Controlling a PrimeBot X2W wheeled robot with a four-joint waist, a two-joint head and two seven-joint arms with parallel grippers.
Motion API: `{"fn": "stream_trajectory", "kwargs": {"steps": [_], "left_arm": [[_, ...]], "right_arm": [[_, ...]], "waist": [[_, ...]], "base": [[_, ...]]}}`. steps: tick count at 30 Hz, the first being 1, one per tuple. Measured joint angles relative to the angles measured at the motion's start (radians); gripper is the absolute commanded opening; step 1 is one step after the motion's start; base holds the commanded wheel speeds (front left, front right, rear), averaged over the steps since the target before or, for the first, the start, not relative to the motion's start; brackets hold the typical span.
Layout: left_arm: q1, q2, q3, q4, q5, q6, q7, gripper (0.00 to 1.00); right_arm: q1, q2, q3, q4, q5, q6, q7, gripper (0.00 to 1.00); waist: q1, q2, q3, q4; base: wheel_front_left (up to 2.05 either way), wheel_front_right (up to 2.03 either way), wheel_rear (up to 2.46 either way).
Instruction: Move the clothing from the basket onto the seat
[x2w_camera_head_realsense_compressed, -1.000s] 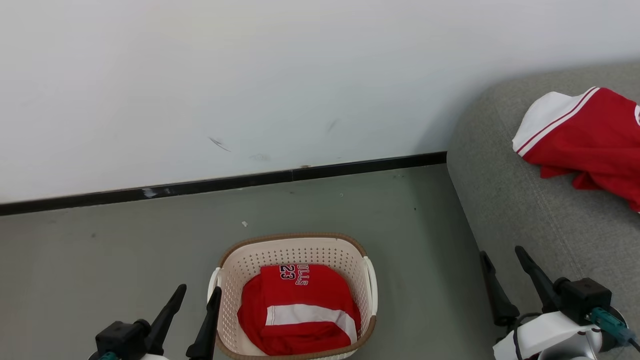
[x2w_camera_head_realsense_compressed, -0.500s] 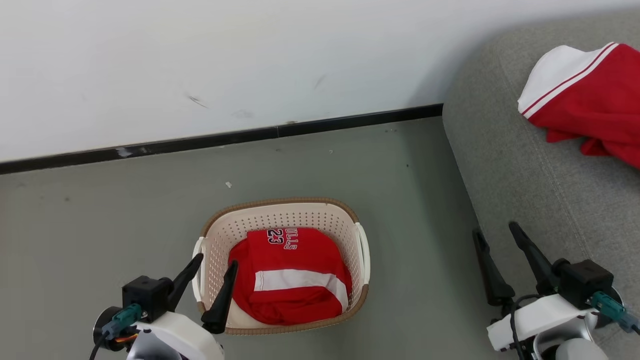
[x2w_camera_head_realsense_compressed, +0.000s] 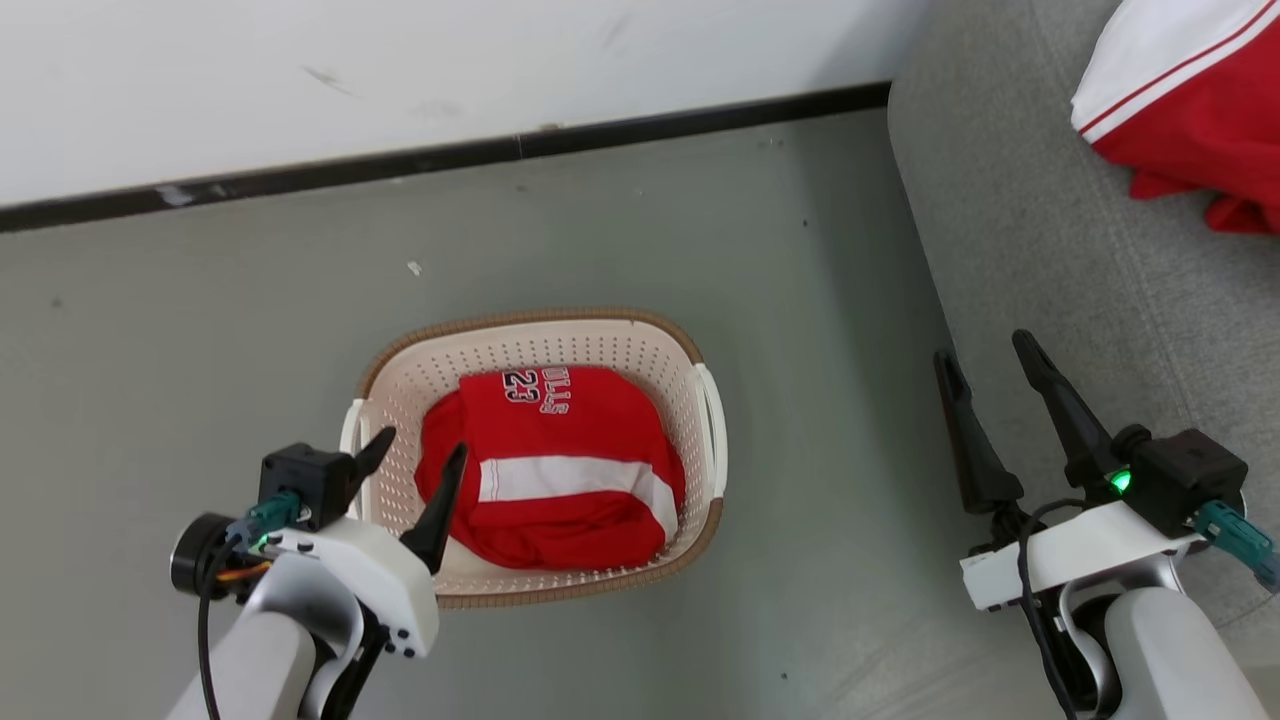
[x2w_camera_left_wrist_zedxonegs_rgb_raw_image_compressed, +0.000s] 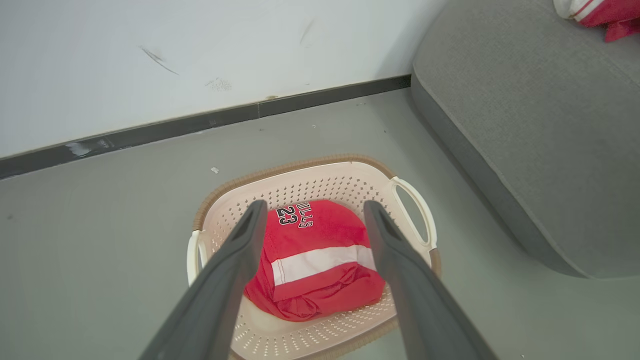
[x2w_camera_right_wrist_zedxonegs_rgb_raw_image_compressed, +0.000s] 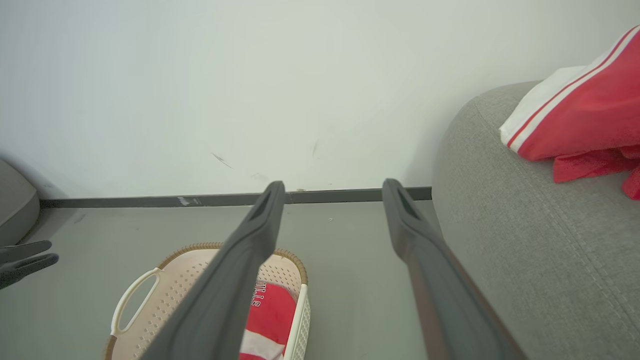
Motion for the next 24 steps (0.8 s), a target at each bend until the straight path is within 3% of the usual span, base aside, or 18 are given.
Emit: {"fn": "stream_trajectory", "kwargs": {"steps": [10, 24], "left_arm": [[-0.120, 0.000, -0.012, 0.043, 0.029, 0.006, 0.049, 1.00], [-0.268, 0.006, -0.001, 0.107, 0.076, 0.049, 0.091, 1.00]], "right_arm": [[-0.045, 0.000, 0.013, -0.008, 0.011, 0.000, 0.000, 1.00], [-0.138, -0.001, 0.035, -0.035, 0.027, 0.000, -0.002, 1.00]], "waist": [[0.0000, 0.0000, 0.110, -0.017], [0.0000, 0.0000, 0.269, -0.048]], "base": [[0.00, 0.00, 0.00], [0.00, 0.00, 0.00]]}}
